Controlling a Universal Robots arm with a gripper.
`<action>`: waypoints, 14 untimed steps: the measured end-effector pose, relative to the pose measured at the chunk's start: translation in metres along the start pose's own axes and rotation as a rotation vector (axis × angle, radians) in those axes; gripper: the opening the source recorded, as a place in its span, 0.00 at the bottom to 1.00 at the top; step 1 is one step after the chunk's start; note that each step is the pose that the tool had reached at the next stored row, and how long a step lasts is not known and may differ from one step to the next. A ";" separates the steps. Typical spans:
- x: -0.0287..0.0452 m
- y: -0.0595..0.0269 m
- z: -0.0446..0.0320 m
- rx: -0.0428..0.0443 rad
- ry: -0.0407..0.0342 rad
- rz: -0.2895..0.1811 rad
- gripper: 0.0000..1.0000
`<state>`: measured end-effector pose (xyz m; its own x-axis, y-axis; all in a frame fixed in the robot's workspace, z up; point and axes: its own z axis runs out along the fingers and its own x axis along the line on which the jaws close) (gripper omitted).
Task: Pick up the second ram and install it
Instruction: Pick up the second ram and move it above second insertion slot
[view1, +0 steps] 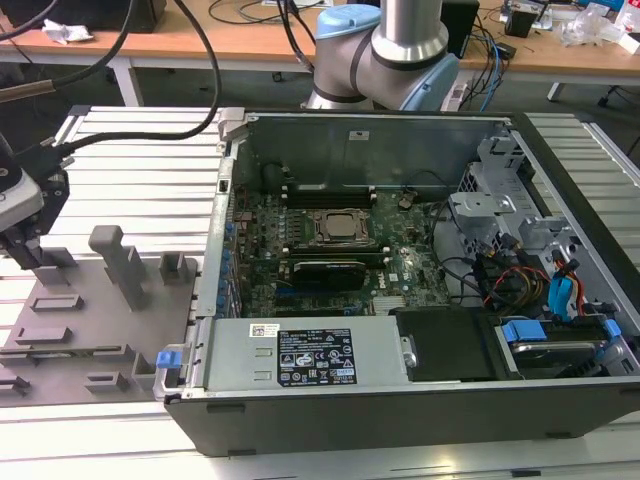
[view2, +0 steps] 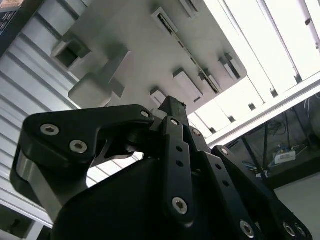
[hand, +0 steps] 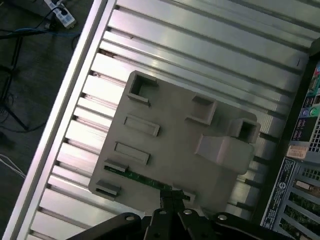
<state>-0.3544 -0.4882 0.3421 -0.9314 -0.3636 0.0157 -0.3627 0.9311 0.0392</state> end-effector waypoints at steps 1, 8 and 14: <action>0.0000 0.0000 0.0000 0.0002 0.0007 -0.017 0.11; 0.0000 0.0000 0.0000 0.0021 0.0052 -0.133 0.11; 0.0000 0.0000 0.0000 0.0036 0.0090 -0.230 0.11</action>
<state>-0.3544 -0.4882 0.3421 -0.8241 -0.5663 0.0156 -0.5654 0.8239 0.0392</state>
